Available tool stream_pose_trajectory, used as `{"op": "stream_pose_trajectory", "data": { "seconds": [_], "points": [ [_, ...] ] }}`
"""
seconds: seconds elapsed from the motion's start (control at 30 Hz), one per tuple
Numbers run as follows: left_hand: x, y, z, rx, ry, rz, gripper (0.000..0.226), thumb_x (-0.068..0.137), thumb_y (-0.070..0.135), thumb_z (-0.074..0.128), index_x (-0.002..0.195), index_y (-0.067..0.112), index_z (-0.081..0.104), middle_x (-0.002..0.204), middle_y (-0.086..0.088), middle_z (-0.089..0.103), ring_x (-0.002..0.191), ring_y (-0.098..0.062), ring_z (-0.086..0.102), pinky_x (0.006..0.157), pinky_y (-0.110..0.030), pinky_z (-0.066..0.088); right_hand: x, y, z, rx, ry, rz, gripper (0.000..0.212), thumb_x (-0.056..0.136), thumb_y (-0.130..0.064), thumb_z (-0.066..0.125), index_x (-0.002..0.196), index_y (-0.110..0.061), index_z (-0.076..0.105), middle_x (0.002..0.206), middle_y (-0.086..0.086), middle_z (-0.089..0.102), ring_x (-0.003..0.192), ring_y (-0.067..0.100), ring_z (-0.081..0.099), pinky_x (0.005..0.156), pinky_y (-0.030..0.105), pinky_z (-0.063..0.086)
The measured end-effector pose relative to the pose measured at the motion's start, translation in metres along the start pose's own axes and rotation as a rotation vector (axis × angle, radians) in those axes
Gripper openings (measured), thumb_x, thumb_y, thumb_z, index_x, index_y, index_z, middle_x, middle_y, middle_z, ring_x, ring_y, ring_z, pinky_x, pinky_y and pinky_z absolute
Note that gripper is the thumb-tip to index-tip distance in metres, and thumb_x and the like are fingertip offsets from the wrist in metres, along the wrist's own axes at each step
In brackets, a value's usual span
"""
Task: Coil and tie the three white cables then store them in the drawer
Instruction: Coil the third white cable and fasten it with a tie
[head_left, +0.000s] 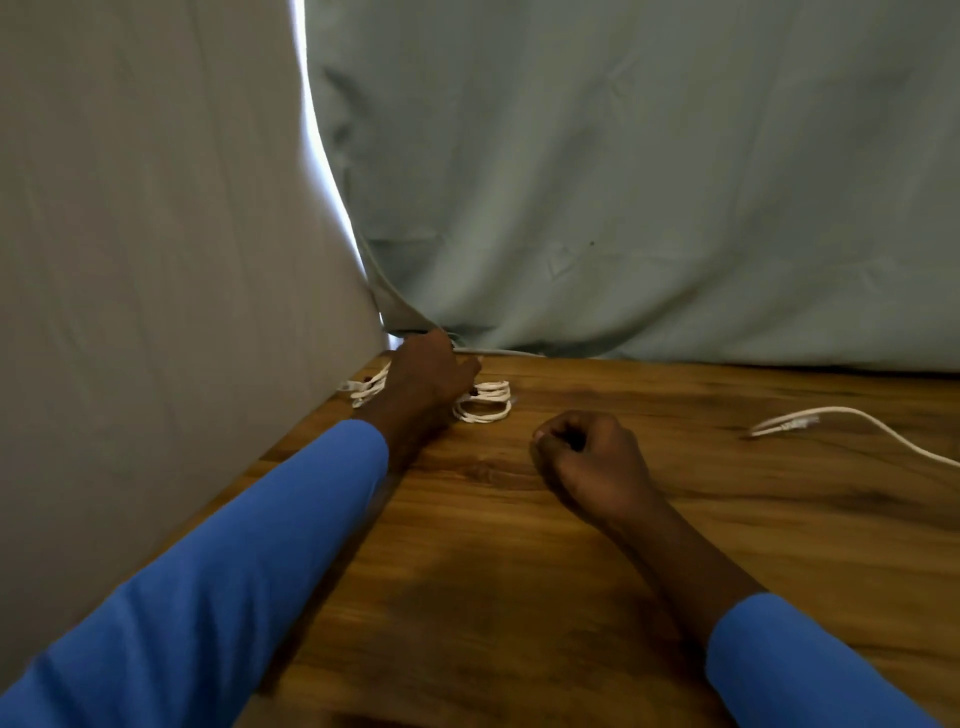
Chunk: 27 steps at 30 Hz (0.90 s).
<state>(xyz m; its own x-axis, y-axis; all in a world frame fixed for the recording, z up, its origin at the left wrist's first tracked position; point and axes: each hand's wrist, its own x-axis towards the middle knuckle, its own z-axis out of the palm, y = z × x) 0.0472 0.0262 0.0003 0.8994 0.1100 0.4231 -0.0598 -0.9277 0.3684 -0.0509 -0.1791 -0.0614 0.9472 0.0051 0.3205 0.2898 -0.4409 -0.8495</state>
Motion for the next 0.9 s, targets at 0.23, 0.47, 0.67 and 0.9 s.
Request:
{"op": "stream_pose_trajectory", "data": {
  "seconds": [0.23,0.47,0.67,0.9],
  "points": [
    [-0.082,0.042,-0.014,-0.328,0.237,0.388,0.032,0.086,0.045,0.065,0.101,0.017,0.073,0.11,-0.005,0.071,0.108,-0.024,0.065,0.09,-0.036,0.046,-0.013,-0.016,0.001,0.081,0.202,0.052,0.012,0.091,-0.03,0.066,0.089,-0.023,0.076,0.086,-0.004,0.076,0.085,0.02,0.073,0.083,0.05,0.062],
    [-0.147,0.156,0.02,-0.721,-0.04,0.514,0.032,0.091,0.055,0.06,0.09,0.027,0.076,0.095,0.015,0.074,0.094,-0.001,0.065,0.081,-0.027,0.048,-0.089,-0.014,-0.094,-0.313,0.367,0.007,0.023,0.082,-0.039,0.058,0.093,-0.024,0.073,0.091,-0.005,0.074,0.085,0.017,0.07,0.074,0.039,0.059],
    [-0.165,0.19,0.066,-0.606,-0.11,0.672,0.021,0.09,0.044,0.072,0.104,0.028,0.07,0.114,0.006,0.07,0.107,-0.016,0.063,0.093,-0.032,0.048,-0.172,-0.007,-0.213,-0.817,0.62,-0.017,0.019,0.085,-0.037,0.066,0.1,-0.029,0.076,0.101,-0.001,0.067,0.099,0.025,0.062,0.081,0.04,0.052],
    [-0.162,0.189,0.078,-0.446,-0.273,0.812,0.027,0.091,0.046,0.072,0.112,0.03,0.067,0.119,0.008,0.064,0.116,-0.016,0.057,0.1,-0.038,0.048,-0.211,0.024,-0.246,-0.947,0.118,0.325,0.038,0.089,-0.043,0.069,0.123,-0.025,0.069,0.113,0.0,0.064,0.111,0.023,0.057,0.091,0.033,0.051]
  ]
}}
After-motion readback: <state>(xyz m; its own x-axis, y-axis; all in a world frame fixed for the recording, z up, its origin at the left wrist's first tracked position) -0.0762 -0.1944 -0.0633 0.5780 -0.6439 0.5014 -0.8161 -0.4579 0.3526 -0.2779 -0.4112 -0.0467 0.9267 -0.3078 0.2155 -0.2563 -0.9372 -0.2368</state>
